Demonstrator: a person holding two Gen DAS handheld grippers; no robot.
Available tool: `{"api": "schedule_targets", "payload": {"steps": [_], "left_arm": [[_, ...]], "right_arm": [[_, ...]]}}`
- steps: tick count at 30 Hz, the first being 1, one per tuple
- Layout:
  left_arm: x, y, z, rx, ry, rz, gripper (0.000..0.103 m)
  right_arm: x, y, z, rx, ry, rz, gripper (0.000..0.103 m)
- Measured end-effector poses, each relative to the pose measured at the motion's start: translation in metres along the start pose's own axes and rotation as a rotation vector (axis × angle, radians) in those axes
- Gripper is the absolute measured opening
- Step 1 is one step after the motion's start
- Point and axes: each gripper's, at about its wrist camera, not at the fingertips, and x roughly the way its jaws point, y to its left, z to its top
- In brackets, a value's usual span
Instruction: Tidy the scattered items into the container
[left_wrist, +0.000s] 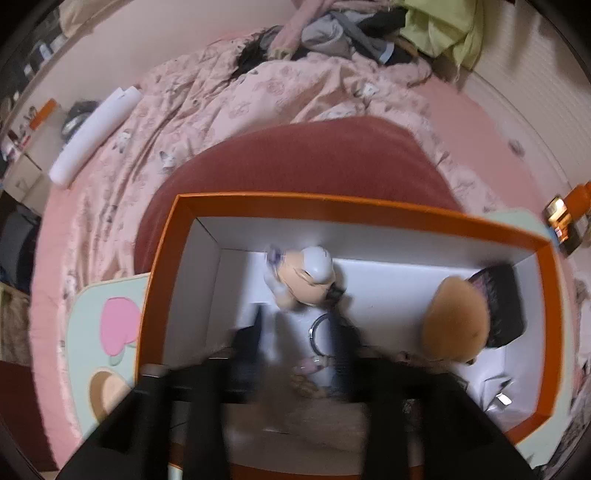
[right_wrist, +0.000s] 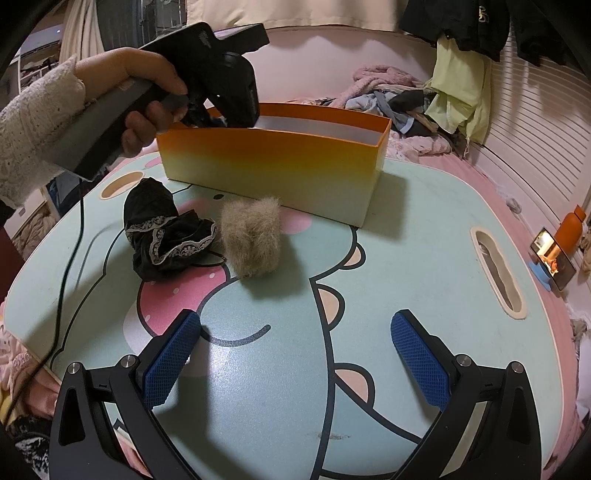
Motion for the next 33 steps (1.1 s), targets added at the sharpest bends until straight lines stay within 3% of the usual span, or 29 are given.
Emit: {"api": "schedule_targets", "payload": {"steps": [1,10,11,12,16,19,24,28,33], "left_arm": [[-0.001,0.001,0.001,-0.012,-0.005,-0.019,0.06],[0.012,-0.002,0.007,-0.134,0.001,-0.067,0.058],[0.013,-0.001,0.009,-0.145,-0.002,-0.082,0.056],[0.014,0.0,0.01,-0.148,-0.003,-0.086,0.045],[0.013,0.003,0.008,-0.159,-0.022,-0.101,0.044],[-0.001,0.006,0.003,-0.177,-0.077,-0.143,0.044],[-0.063,0.014,-0.02,-0.185,-0.226,-0.261,0.044],[-0.117,0.028,-0.06,-0.186,-0.351,-0.279,0.044],[-0.138,0.037,-0.121,-0.212,-0.419,-0.318,0.044]], "right_arm": [[0.0,0.0,0.0,0.0,0.0,0.0,0.103],[0.0,0.0,-0.001,-0.001,-0.002,0.003,0.103],[0.0,0.001,-0.001,-0.002,-0.002,0.004,0.103],[0.001,0.001,0.0,-0.002,-0.002,0.004,0.103],[0.0,0.001,-0.001,-0.003,-0.002,0.007,0.103],[0.0,0.001,-0.001,-0.003,-0.003,0.008,0.103],[0.0,0.0,-0.001,-0.005,-0.003,0.012,0.103],[0.002,0.002,0.0,-0.006,-0.002,0.011,0.103],[0.004,0.003,0.002,-0.007,-0.002,0.011,0.103]]}}
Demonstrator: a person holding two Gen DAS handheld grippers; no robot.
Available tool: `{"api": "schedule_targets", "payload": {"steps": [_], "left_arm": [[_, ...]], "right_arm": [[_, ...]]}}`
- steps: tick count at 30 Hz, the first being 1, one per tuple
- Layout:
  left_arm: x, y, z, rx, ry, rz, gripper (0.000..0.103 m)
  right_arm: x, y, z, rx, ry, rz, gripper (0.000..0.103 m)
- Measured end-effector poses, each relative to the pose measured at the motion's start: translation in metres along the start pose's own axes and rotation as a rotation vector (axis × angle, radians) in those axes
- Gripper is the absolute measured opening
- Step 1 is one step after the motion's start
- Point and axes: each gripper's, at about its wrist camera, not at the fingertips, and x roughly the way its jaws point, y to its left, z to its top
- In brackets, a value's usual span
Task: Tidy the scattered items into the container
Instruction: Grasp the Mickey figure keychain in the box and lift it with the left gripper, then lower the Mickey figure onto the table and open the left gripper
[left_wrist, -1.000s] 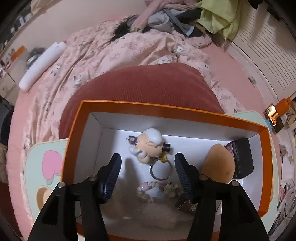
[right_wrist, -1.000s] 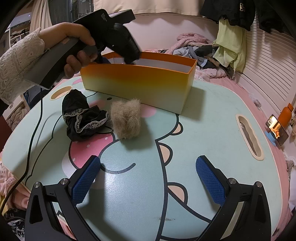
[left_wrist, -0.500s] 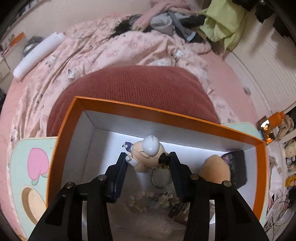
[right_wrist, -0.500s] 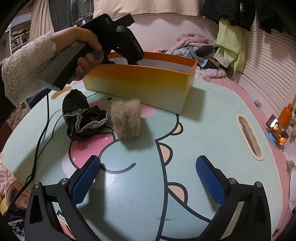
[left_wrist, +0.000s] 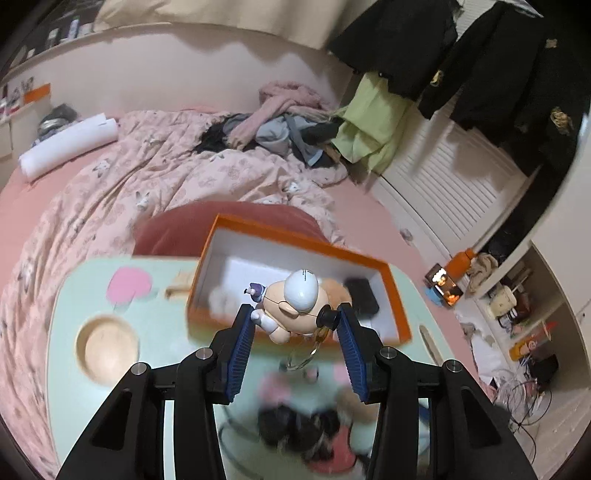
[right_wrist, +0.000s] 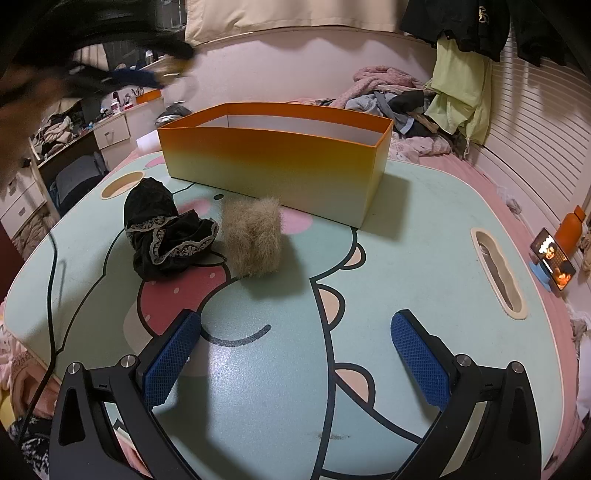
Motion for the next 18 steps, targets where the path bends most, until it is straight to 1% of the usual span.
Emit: {"api": "schedule_targets", "payload": {"steps": [1,2,4,7,10,14,16,17,18], "left_arm": [[-0.002,0.001,-0.01,0.007,-0.004,0.015,0.044],[-0.001,0.004,-0.025,0.019,-0.004,0.065,0.044],[0.008,0.009,-0.049,0.025,0.01,0.143,0.044],[0.019,0.02,-0.073,-0.019,0.009,0.145,0.044],[0.029,0.027,-0.086,-0.048,0.017,0.153,0.044],[0.033,0.029,-0.102,-0.074,0.008,0.157,0.044],[0.031,0.03,-0.111,-0.068,-0.01,0.152,0.05],[0.03,0.029,-0.112,-0.066,-0.016,0.16,0.053],[0.028,0.028,-0.113,-0.065,-0.019,0.161,0.06]], "right_arm": [[0.0,0.0,0.0,0.0,0.0,0.0,0.103],[-0.001,-0.001,-0.001,0.0,0.0,0.002,0.103],[0.0,0.0,0.0,-0.001,0.0,0.002,0.103],[-0.001,-0.002,-0.001,-0.002,-0.001,0.004,0.103],[0.0,-0.002,-0.001,-0.002,-0.001,0.005,0.103],[0.0,-0.001,-0.001,-0.003,-0.002,0.007,0.103],[-0.001,-0.002,-0.001,-0.004,-0.002,0.009,0.103],[-0.001,-0.002,-0.001,-0.005,-0.002,0.009,0.103],[-0.001,-0.002,-0.001,-0.006,-0.002,0.009,0.103]]}}
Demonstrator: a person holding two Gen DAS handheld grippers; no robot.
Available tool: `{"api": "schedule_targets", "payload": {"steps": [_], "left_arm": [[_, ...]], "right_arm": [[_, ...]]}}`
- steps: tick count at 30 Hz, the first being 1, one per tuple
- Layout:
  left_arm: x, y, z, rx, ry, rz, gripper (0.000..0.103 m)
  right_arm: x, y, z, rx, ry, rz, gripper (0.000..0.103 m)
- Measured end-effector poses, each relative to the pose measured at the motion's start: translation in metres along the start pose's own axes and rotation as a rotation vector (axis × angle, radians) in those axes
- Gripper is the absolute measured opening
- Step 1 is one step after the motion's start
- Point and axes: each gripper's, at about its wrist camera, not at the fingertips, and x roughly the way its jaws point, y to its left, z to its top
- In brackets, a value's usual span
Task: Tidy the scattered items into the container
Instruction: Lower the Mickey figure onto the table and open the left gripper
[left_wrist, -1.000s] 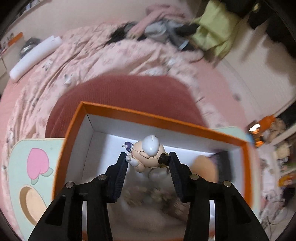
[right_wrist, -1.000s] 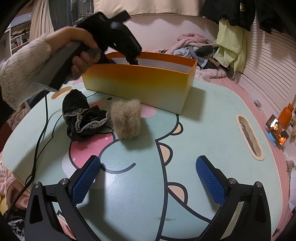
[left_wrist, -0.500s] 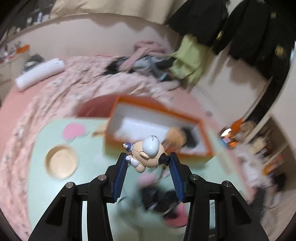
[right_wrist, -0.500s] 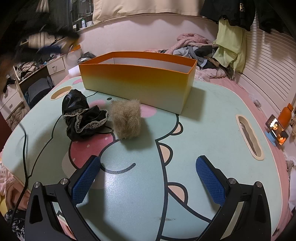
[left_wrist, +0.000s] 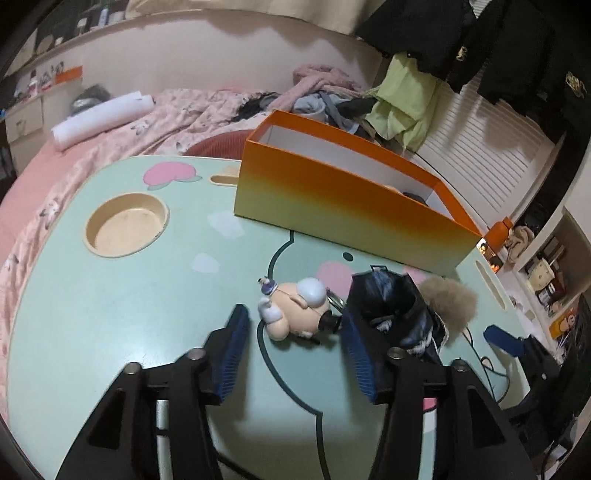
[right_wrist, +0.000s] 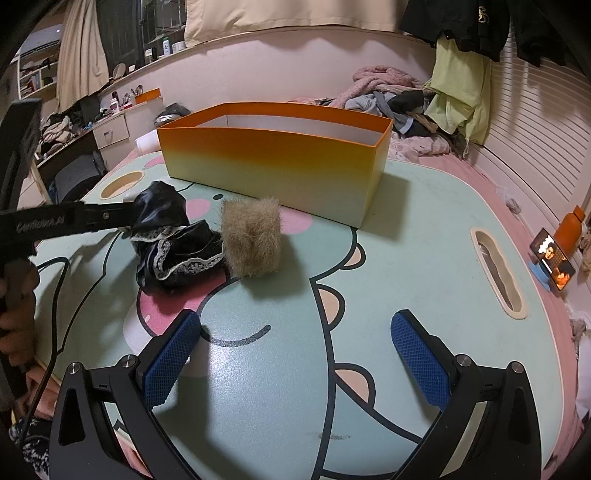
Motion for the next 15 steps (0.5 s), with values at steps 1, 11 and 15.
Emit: {"api": "schedule_targets", "payload": {"steps": [1,11,15], "left_arm": [[-0.003,-0.001,0.0,-0.003,-0.012,-0.003,0.068],[-0.041,-0.006,-0.029,0.03,-0.074,0.073,0.096],[-0.043,-0.01,-0.052,0.062,-0.082,0.132,0.096]], "right_arm": [[0.0,-0.001,0.0,0.0,0.0,0.001,0.103],[0.0,-0.001,0.0,-0.001,-0.001,0.006,0.103],[-0.001,-0.002,0.0,-0.1,0.013,0.195,0.103]]}}
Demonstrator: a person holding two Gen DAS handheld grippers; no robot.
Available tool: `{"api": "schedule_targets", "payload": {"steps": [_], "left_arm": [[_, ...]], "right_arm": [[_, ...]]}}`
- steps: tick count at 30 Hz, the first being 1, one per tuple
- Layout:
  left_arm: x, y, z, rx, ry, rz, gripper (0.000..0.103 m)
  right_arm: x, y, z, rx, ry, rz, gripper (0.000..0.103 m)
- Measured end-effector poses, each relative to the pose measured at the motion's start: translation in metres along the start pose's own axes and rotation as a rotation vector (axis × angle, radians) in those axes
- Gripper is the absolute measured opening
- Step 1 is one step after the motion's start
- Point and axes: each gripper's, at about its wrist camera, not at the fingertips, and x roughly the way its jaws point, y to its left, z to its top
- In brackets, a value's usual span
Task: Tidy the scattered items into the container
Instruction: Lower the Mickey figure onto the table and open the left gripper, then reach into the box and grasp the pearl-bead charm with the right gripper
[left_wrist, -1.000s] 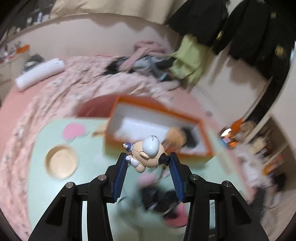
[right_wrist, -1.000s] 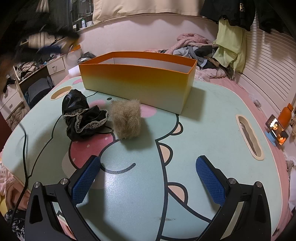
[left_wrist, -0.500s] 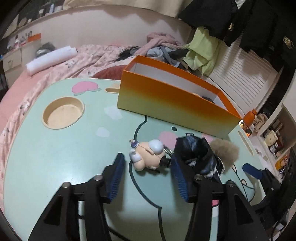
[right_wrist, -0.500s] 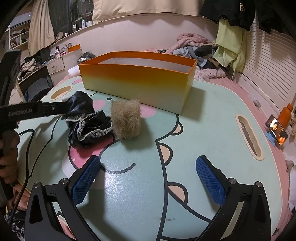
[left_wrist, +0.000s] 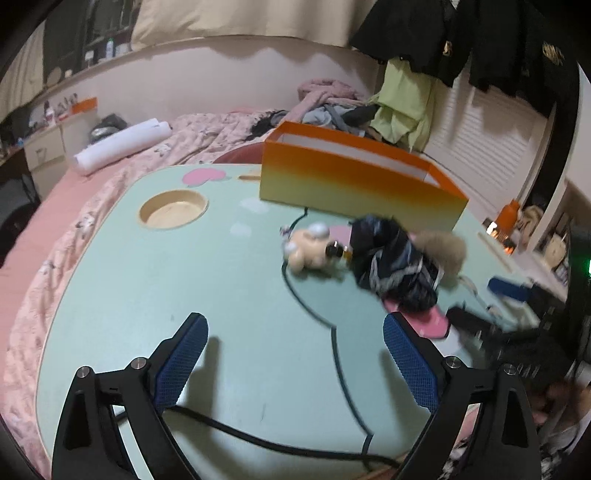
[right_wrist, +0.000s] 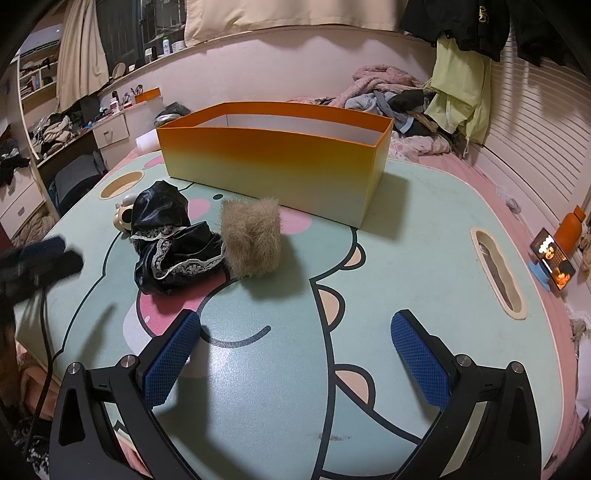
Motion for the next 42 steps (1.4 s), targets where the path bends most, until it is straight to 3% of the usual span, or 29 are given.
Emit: {"api": "schedule_targets", "payload": {"steps": [5,8,13,21,26,29,32,35,37,42], "left_arm": [[0.01,-0.011,-0.004,0.074,0.028,0.067,0.097],[0.012,-0.021,-0.008,0.112,0.02,0.1,0.103],[0.011,-0.022,-0.01,0.107,0.018,0.087,0.103],[0.012,-0.019,-0.009,0.095,0.015,0.089,0.103],[0.012,-0.02,-0.009,0.097,0.014,0.085,0.103],[0.012,-0.019,-0.009,0.098,0.013,0.082,0.103],[0.012,-0.019,-0.009,0.097,0.011,0.08,0.103],[0.012,-0.019,-0.01,0.097,0.009,0.078,0.103],[0.012,-0.018,-0.01,0.098,0.009,0.074,0.103],[0.013,-0.018,-0.01,0.099,0.007,0.067,0.103]], "right_arm": [[0.009,-0.013,0.022,0.044,0.072,-0.016,0.103],[0.004,-0.02,0.044,0.041,0.035,-0.122,0.102],[0.025,-0.039,0.078,0.058,0.066,-0.234,0.102],[0.037,-0.062,0.101,0.109,0.06,-0.265,0.102],[0.013,-0.059,0.11,0.174,0.049,-0.082,0.1],[-0.001,-0.041,0.137,0.161,0.023,0.018,0.081],[0.021,-0.021,0.175,0.127,0.127,0.155,0.065],[0.07,-0.001,0.191,0.084,0.336,0.177,0.044],[0.098,0.005,0.191,0.091,0.439,0.177,0.038],[0.129,0.011,0.19,0.093,0.497,0.12,0.038]]}}
